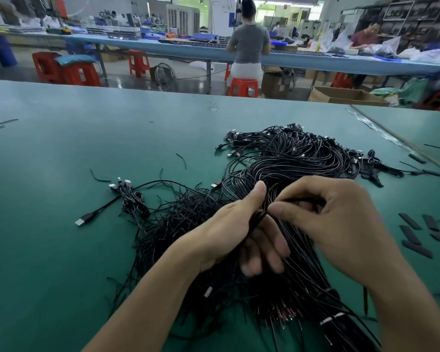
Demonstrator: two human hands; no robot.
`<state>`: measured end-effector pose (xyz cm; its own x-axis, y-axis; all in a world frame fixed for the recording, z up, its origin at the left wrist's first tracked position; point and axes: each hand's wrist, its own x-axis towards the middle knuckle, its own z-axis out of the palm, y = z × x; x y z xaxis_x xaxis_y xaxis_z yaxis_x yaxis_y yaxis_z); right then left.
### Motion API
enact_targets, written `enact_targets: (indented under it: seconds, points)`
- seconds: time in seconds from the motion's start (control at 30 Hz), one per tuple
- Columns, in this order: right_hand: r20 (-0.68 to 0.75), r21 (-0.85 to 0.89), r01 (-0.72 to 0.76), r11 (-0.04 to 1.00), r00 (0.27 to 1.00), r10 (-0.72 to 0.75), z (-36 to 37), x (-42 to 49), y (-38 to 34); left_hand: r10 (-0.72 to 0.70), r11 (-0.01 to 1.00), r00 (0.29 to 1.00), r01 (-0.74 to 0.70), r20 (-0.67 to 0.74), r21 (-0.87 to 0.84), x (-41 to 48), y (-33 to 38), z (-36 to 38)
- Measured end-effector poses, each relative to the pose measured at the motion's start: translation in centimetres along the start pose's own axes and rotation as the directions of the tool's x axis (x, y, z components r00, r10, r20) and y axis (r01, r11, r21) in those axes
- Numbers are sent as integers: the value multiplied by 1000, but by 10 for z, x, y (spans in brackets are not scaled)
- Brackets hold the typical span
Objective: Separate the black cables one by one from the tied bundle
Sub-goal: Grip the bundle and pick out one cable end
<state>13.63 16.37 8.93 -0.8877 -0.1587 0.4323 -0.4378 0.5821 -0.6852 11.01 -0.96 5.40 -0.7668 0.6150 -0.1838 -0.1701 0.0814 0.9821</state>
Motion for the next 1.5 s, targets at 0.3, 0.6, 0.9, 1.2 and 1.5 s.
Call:
enact_targets:
  seconds: [0.3, 0.6, 0.9, 1.2, 1.5]
  points:
    - [150, 6, -204, 979, 968, 200, 21, 2, 17, 194, 833, 977, -214, -92, -510, 0, 11, -6]
    - [457, -285, -69, 956, 867, 199, 25, -7, -10, 195, 752, 861, -439, -470, -492, 15, 2, -2]
    - [396, -271, 55, 961, 916, 60, -9, -10, -26, 147, 988, 951, -155, -273, -8, 5, -3, -1]
    - [229, 385, -144, 911, 972, 57, 5, 2, 17, 45, 991, 991, -29, 123, -129, -8, 8, -2]
    - [306, 568, -275, 776, 945, 111, 12, 1, 23, 103, 957, 990, -71, 101, -282, -5, 0, -1]
